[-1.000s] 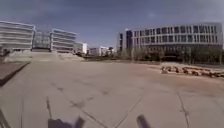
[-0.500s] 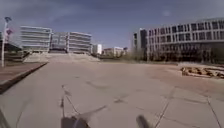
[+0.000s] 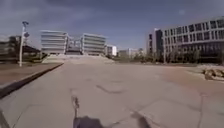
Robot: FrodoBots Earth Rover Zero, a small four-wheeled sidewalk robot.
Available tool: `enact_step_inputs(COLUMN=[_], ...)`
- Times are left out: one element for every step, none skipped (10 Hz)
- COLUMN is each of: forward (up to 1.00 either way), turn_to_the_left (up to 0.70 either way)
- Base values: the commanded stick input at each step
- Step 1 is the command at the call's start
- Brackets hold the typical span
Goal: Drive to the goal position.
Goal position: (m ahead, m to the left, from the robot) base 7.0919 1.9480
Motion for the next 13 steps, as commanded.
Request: enact_step_inputs(forward=[0.70, 0.70, 0.70, 0.70, 0.70, 0.70, 0.70, 0.70, 0.70, 0.70, 0.70, 0.70, 0.70], turn_to_the_left=[0.27, 0.27, 0.27, 0.27, 0.27, 0.27, 0.27, 0.27, 0.27, 0.27, 0.27, 0.27, 0.27])
